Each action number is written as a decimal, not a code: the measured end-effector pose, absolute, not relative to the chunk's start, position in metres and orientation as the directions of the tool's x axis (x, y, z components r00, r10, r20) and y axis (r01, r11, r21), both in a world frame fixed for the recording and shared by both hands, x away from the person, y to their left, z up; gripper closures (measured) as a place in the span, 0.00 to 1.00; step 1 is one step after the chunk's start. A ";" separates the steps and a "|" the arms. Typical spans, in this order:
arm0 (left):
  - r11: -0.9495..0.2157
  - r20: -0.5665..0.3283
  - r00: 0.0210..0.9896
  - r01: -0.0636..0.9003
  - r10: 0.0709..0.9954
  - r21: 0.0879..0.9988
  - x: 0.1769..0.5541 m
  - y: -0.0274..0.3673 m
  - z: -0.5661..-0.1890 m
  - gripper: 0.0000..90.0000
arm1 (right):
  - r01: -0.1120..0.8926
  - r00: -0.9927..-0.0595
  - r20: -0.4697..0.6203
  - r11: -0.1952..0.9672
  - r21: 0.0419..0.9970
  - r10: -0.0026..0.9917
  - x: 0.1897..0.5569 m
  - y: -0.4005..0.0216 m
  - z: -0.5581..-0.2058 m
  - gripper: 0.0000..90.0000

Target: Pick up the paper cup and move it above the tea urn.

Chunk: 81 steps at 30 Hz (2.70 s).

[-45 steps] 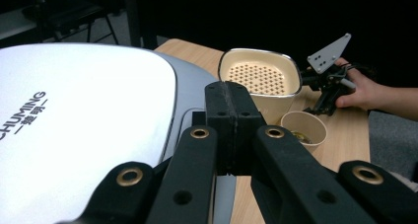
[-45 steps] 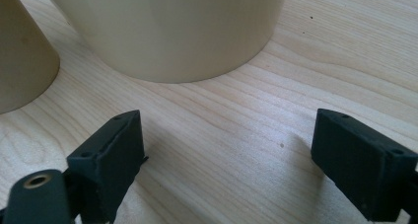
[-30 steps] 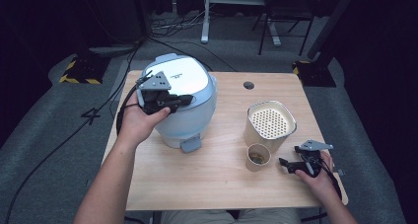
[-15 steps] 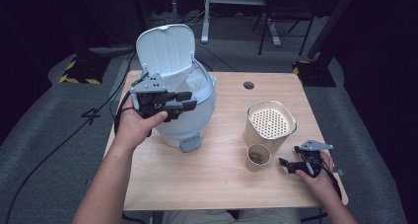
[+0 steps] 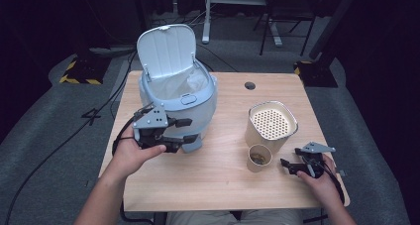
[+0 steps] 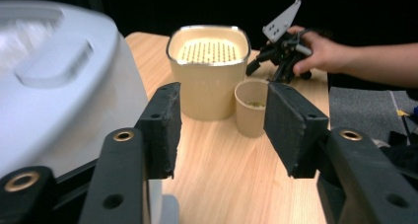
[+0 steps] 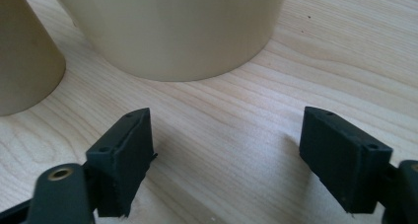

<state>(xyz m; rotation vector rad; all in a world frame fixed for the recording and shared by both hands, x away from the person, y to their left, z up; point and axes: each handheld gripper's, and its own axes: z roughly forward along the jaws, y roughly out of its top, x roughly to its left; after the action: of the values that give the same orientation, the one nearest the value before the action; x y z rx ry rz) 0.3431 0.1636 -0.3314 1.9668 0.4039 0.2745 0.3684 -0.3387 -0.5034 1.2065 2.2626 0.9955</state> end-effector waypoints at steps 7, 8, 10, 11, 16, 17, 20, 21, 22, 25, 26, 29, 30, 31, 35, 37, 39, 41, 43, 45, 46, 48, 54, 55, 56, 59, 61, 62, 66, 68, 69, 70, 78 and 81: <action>-0.382 -0.045 0.891 0.239 0.452 0.893 0.334 0.162 -0.378 0.49 | 0.572 -0.577 0.002 0.403 0.714 0.817 0.359 -0.334 -0.495 0.32; -0.382 -0.045 0.891 0.239 0.452 0.893 0.334 0.162 -0.378 0.48 | 0.572 -0.577 0.002 0.403 0.714 0.817 0.359 -0.334 -0.495 0.32; -0.385 -0.092 0.890 0.283 0.446 0.879 0.334 0.160 -0.401 0.48 | 0.554 -0.612 0.000 0.428 0.714 0.791 0.353 -0.332 -0.488 0.32; -0.396 -0.095 0.889 0.293 0.448 0.871 0.335 0.160 -0.406 0.47 | 0.545 -0.630 0.005 0.438 0.714 0.776 0.350 -0.331 -0.485 0.33; -0.433 -0.122 0.855 0.372 0.504 0.821 0.342 0.160 -0.434 0.47 | 0.494 -0.719 0.043 0.466 0.734 0.694 0.343 -0.325 -0.473 0.34; -0.440 -0.123 0.850 0.384 0.513 0.812 0.344 0.160 -0.439 0.48 | 0.489 -0.726 0.046 0.468 0.736 0.686 0.342 -0.324 -0.471 0.34; -0.454 -0.142 0.846 0.408 0.514 0.792 0.346 0.159 -0.451 0.48 | 0.466 -0.741 0.039 0.472 0.749 0.670 0.339 -0.319 -0.468 0.30; -0.464 -0.138 0.845 0.411 0.516 0.785 0.346 0.158 -0.454 0.48 | 0.460 -0.744 0.034 0.475 0.751 0.667 0.338 -0.318 -0.467 0.29; -0.482 -0.129 0.847 0.411 0.516 0.774 0.347 0.157 -0.457 0.47 | 0.457 -0.749 0.036 0.477 0.751 0.662 0.338 -0.317 -0.467 0.27; -0.557 -0.065 0.852 0.395 0.519 0.731 0.347 0.152 -0.463 0.46 | 0.437 -0.774 0.035 0.493 0.752 0.633 0.336 -0.313 -0.466 0.17; -0.570 -0.055 0.852 0.395 0.521 0.721 0.347 0.150 -0.465 0.46 | 0.440 -0.774 0.042 0.488 0.754 0.632 0.336 -0.312 -0.466 0.18; -0.573 -0.049 0.851 0.393 0.523 0.719 0.347 0.145 -0.471 0.44 | 0.474 -0.747 0.066 0.460 0.751 0.662 0.336 -0.303 -0.466 0.18; -0.572 -0.057 0.850 0.401 0.524 0.716 0.348 0.144 -0.474 0.44 | 0.473 -0.746 0.060 0.464 0.749 0.664 0.336 -0.301 -0.466 0.18; -0.576 -0.060 0.849 0.406 0.525 0.710 0.348 0.143 -0.477 0.44 | 0.468 -0.748 0.050 0.473 0.746 0.662 0.335 -0.298 -0.466 0.18; -0.598 -0.049 0.844 0.418 0.534 0.683 0.348 0.141 -0.486 0.42 | 0.437 -0.762 0.001 0.514 0.738 0.647 0.330 -0.285 -0.466 0.20; -0.601 -0.053 0.842 0.425 0.536 0.677 0.347 0.140 -0.488 0.40 | 0.429 -0.767 0.001 0.512 0.744 0.641 0.329 -0.279 -0.466 0.20; -0.610 -0.046 0.842 0.426 0.537 0.669 0.346 0.139 -0.490 0.39 | 0.418 -0.775 0.009 0.502 0.757 0.632 0.330 -0.274 -0.468 0.19; -0.618 -0.037 0.841 0.426 0.540 0.661 0.344 0.139 -0.491 0.37 | 0.415 -0.780 0.013 0.501 0.759 0.626 0.330 -0.270 -0.471 0.19; -0.620 -0.031 0.838 0.428 0.545 0.657 0.342 0.140 -0.493 0.35 | 0.411 -0.783 0.011 0.505 0.759 0.622 0.332 -0.267 -0.473 0.19; -0.627 -0.024 0.833 0.435 0.553 0.647 0.341 0.142 -0.495 0.32 | 0.411 -0.783 0.017 0.496 0.765 0.622 0.334 -0.263 -0.475 0.19; -0.631 -0.013 0.831 0.433 0.556 0.644 0.341 0.142 -0.495 0.31 | 0.408 -0.784 0.017 0.494 0.768 0.620 0.335 -0.262 -0.476 0.19; -0.631 -0.006 0.827 0.433 0.562 0.644 0.340 0.142 -0.496 0.29 | 0.407 -0.787 0.031 0.480 0.777 0.617 0.338 -0.259 -0.479 0.18; -0.594 -0.018 0.825 0.422 0.565 0.684 0.340 0.141 -0.503 0.16 | 0.417 -0.771 0.044 0.451 0.789 0.635 0.344 -0.247 -0.488 0.19; -0.594 -0.019 0.825 0.423 0.565 0.685 0.340 0.140 -0.503 0.16 | 0.416 -0.770 0.046 0.447 0.792 0.636 0.345 -0.245 -0.489 0.21; -0.594 -0.019 0.825 0.423 0.565 0.685 0.340 0.140 -0.503 0.16 | 0.416 -0.770 0.046 0.447 0.792 0.636 0.345 -0.245 -0.489 0.21; -0.597 -0.018 0.827 0.421 0.562 0.683 0.340 0.140 -0.504 0.15 | 0.408 -0.767 0.048 0.428 0.806 0.640 0.349 -0.241 -0.494 0.23; -0.597 -0.019 0.827 0.422 0.562 0.682 0.340 0.139 -0.504 0.14 | 0.406 -0.765 0.048 0.424 0.809 0.642 0.349 -0.240 -0.495 0.23; -0.598 -0.020 0.827 0.422 0.561 0.681 0.340 0.139 -0.504 0.14 | 0.408 -0.763 0.056 0.412 0.815 0.644 0.350 -0.240 -0.496 0.23; -0.599 -0.020 0.828 0.421 0.560 0.681 0.340 0.139 -0.504 0.13 | 0.398 -0.754 0.050 0.395 0.828 0.655 0.349 -0.239 -0.499 0.27; -0.599 -0.020 0.828 0.422 0.560 0.681 0.340 0.139 -0.504 0.13 | 0.399 -0.748 0.056 0.381 0.834 0.662 0.350 -0.240 -0.500 0.31; -0.600 -0.019 0.829 0.421 0.560 0.681 0.341 0.139 -0.504 0.13 | 0.396 -0.748 0.055 0.378 0.837 0.661 0.350 -0.240 -0.500 0.31; -0.600 -0.019 0.829 0.421 0.560 0.681 0.341 0.139 -0.504 0.13 | 0.396 -0.748 0.055 0.378 0.837 0.661 0.350 -0.240 -0.500 0.31; -0.598 -0.020 0.828 0.421 0.560 0.682 0.341 0.139 -0.504 0.13 | 0.370 -0.779 0.040 0.407 0.835 0.626 0.352 -0.242 -0.498 0.33; -0.598 -0.020 0.828 0.421 0.560 0.682 0.341 0.139 -0.504 0.13 | 0.352 -0.801 0.037 0.421 0.836 0.597 0.350 -0.242 -0.494 0.34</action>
<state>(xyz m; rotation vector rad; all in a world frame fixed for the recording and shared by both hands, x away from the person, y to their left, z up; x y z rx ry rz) 0.3406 0.1391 -0.5038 2.2980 0.7137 0.2540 0.3502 -0.2424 -0.4943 0.8269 2.4122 1.3230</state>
